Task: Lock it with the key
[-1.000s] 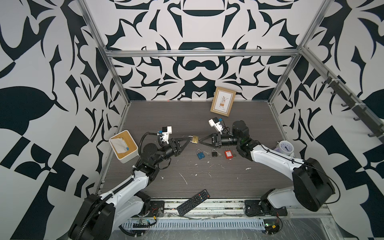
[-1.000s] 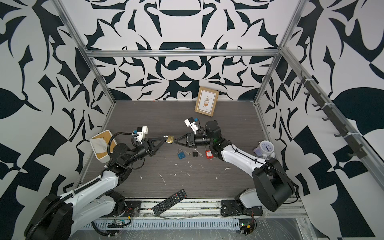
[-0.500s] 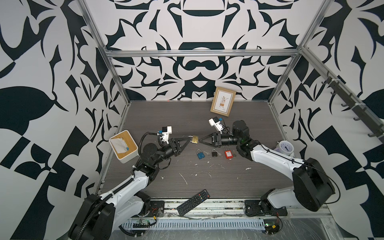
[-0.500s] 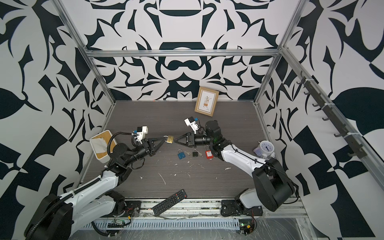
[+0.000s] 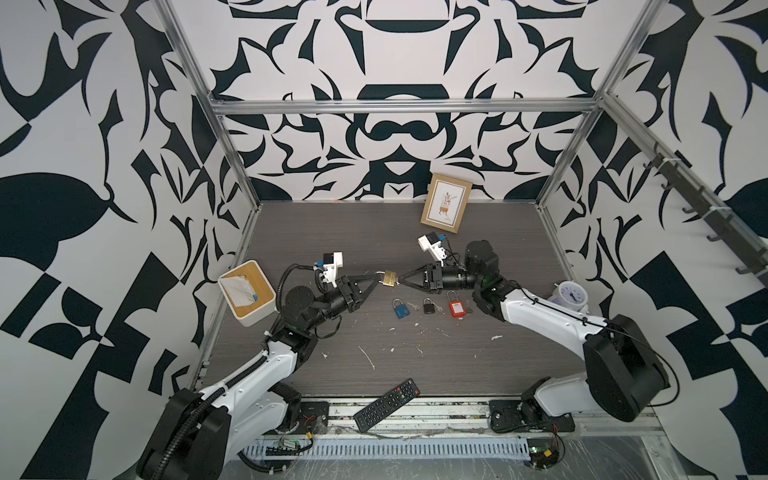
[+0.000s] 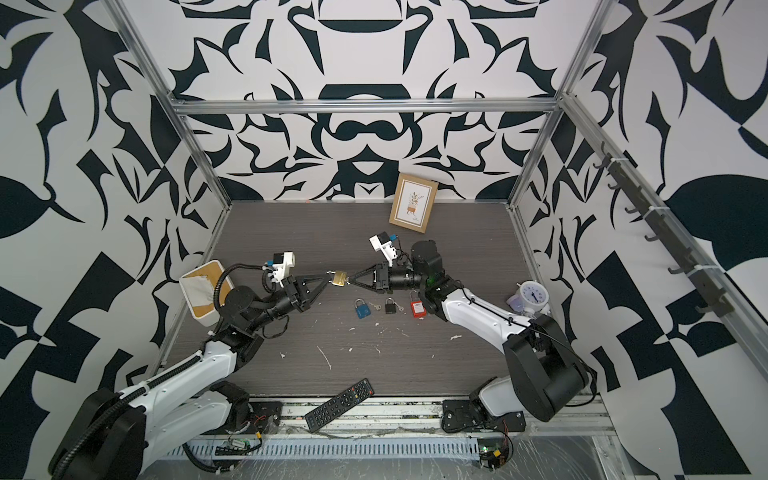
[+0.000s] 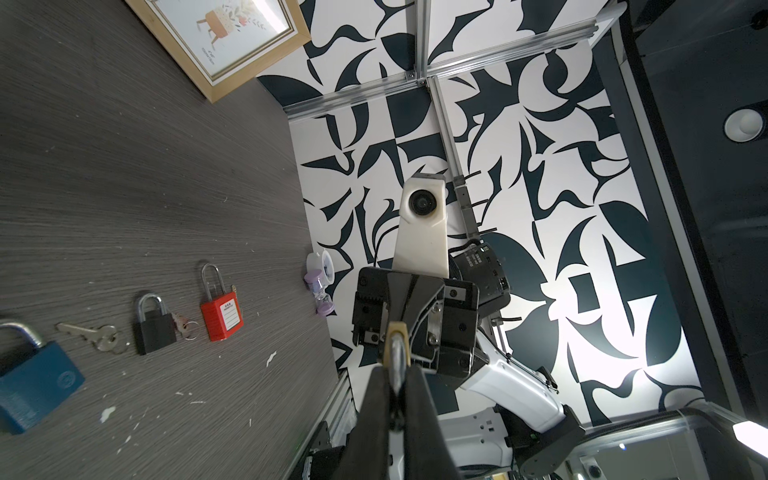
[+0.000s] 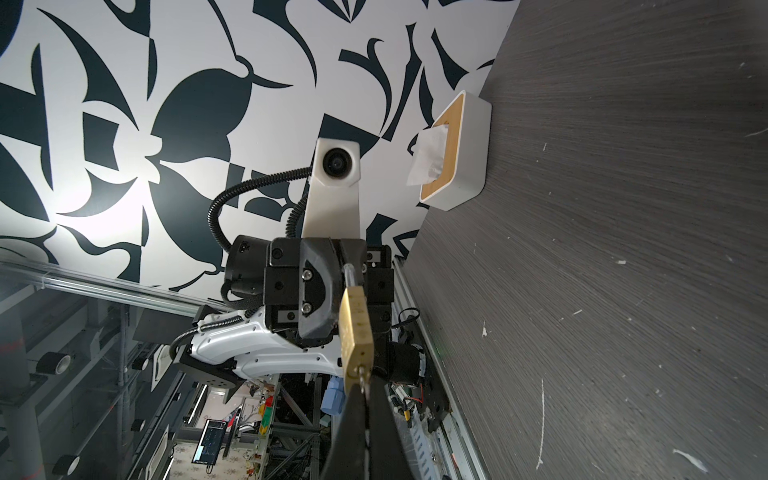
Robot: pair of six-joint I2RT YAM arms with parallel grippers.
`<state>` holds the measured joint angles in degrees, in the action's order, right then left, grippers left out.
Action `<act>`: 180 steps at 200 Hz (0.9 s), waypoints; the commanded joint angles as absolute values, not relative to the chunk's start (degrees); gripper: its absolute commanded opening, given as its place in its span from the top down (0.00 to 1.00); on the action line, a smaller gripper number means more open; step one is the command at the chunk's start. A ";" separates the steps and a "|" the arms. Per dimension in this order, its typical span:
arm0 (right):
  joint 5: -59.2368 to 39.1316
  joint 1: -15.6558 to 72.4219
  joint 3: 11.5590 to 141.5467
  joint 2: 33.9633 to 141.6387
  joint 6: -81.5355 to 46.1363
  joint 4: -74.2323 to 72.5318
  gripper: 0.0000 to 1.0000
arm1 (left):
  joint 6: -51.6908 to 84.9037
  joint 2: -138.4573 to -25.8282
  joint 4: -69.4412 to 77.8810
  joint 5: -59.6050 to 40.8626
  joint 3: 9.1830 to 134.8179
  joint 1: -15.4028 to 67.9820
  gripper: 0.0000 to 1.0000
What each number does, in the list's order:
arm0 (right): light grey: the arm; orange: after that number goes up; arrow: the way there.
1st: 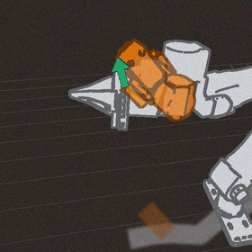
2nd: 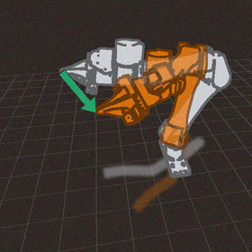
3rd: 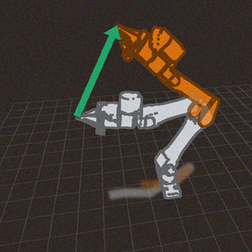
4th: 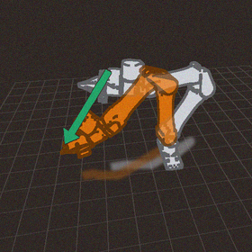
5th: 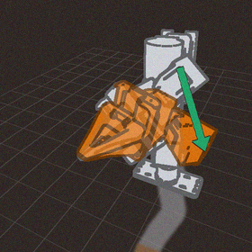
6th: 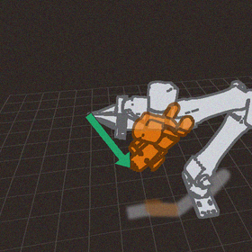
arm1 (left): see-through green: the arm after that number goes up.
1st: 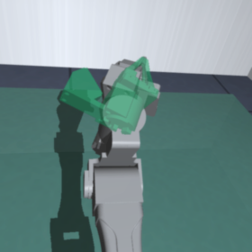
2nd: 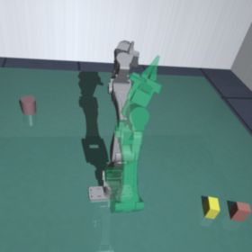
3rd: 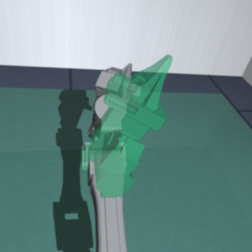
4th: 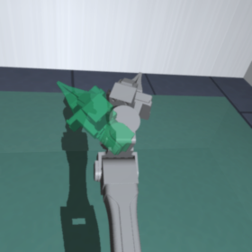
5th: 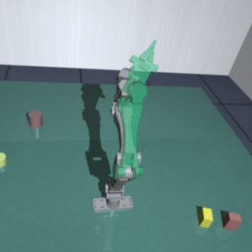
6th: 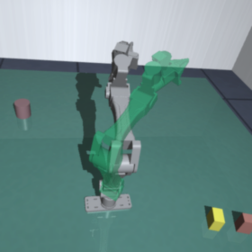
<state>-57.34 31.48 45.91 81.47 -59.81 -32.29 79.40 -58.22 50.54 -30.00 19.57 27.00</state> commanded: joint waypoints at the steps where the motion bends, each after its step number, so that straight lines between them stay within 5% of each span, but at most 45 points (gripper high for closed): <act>1: -56.94 31.83 47.27 80.01 -56.80 -31.92 1.00 | 79.17 -57.66 51.59 -30.64 19.82 26.64 1.00; 38: -57.16 31.68 46.99 78.70 -56.39 -30.78 1.00 | 79.27 -56.47 50.98 -30.28 18.80 25.28 1.00; 129: -57.50 30.59 43.67 86.63 -90.88 -69.88 1.00 | 74.16 -52.43 43.21 -29.99 19.86 24.64 1.00; 149: -57.15 30.48 43.21 83.39 -84.01 -61.16 1.00 | 73.25 -51.49 41.88 -29.50 19.83 24.53 1.00; 180: -54.10 30.15 47.31 74.07 -57.75 -23.45 1.00 | 71.05 -48.32 36.52 -28.93 20.48 23.55 1.00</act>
